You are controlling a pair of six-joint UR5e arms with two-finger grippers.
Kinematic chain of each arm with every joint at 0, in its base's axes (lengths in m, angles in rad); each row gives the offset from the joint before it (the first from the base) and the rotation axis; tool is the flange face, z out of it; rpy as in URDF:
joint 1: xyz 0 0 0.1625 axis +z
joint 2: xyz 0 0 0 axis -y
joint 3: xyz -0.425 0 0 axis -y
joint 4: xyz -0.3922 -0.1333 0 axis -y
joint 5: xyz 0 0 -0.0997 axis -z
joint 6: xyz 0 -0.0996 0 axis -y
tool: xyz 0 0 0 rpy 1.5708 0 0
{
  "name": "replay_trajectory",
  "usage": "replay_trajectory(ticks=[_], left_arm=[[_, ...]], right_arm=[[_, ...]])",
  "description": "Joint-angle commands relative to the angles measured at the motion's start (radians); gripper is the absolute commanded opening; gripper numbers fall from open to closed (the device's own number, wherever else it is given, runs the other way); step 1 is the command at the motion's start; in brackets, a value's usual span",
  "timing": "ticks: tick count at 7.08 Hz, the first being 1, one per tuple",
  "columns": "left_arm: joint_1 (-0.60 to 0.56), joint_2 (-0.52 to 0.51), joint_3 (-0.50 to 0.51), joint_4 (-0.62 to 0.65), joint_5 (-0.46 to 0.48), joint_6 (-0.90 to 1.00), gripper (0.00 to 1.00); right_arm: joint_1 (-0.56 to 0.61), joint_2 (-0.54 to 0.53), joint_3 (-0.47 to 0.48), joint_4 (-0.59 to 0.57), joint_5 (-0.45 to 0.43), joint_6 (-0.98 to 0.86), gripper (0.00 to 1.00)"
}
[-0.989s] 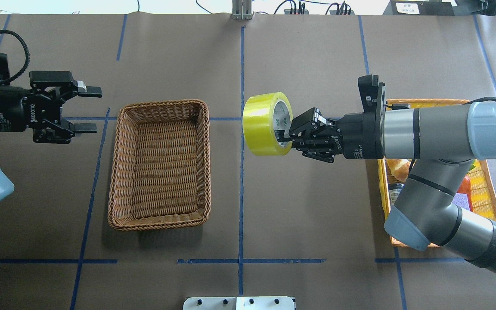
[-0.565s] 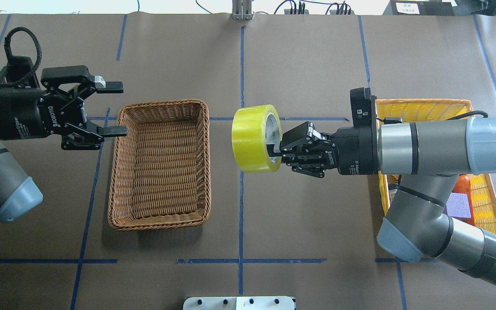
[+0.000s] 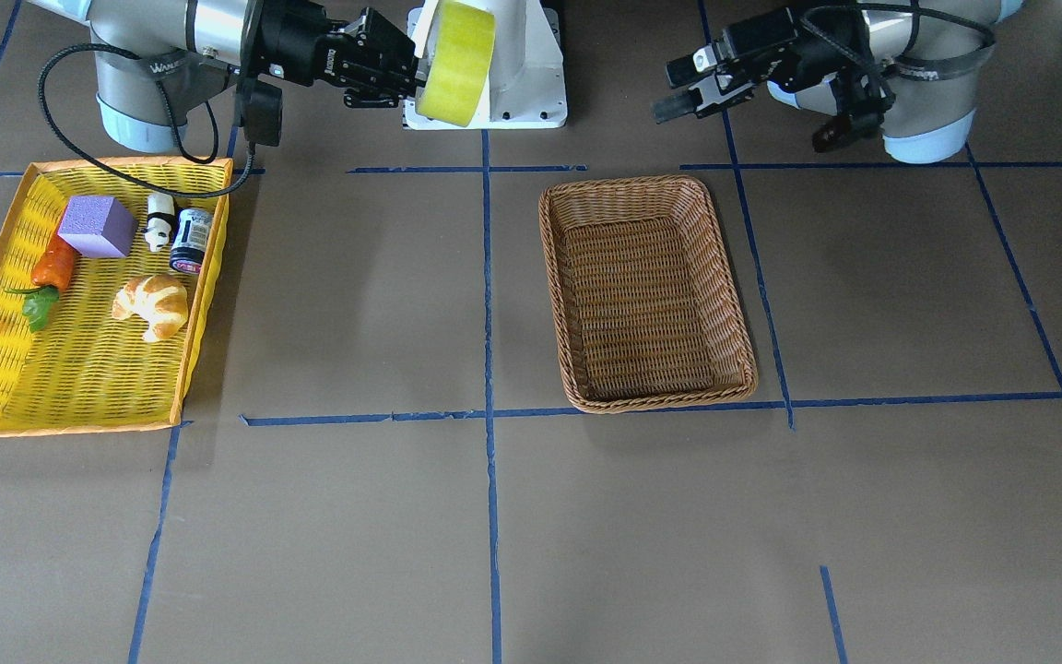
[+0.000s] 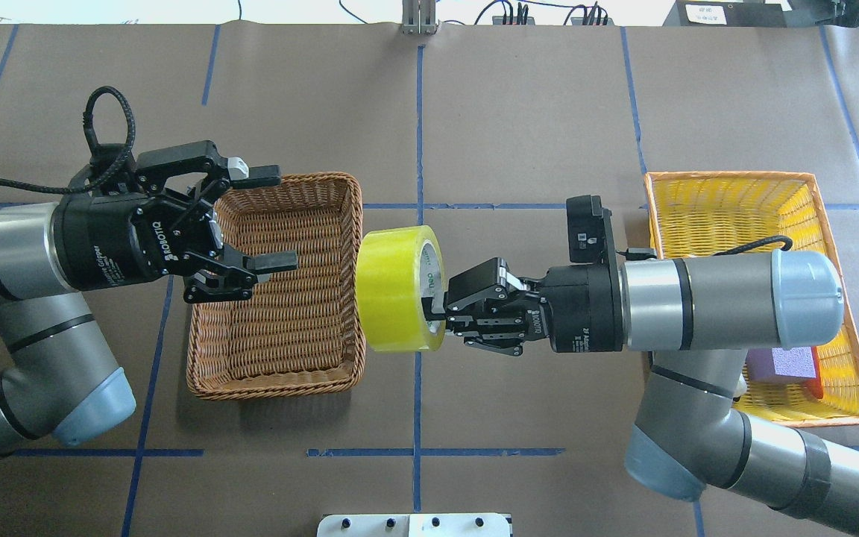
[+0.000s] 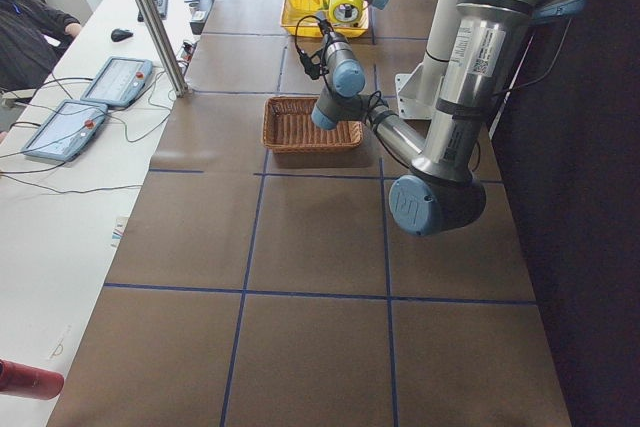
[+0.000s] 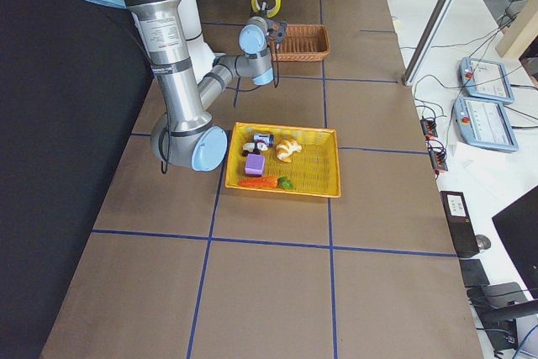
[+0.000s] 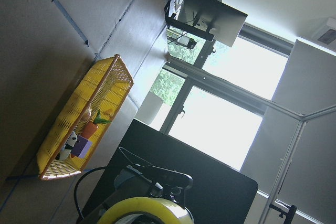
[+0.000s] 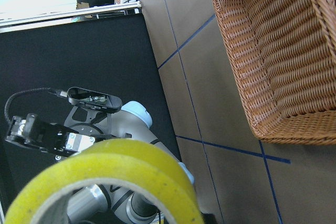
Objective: Move tape to another basket
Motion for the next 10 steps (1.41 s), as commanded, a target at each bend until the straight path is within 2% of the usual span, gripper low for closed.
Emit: replay_trajectory(ticks=[1, 10], left_arm=[[0.034, -0.022, 0.001, 0.003, 0.025, -0.005, 1.00], [0.113, -0.033, -0.031, 0.001, 0.042, -0.017, 1.00]], right_arm=[[-0.089, 0.003, -0.002, 0.007, -0.091, 0.004, 0.03], [-0.115, 0.020, -0.010, 0.005, -0.153, 0.006, 0.02]])
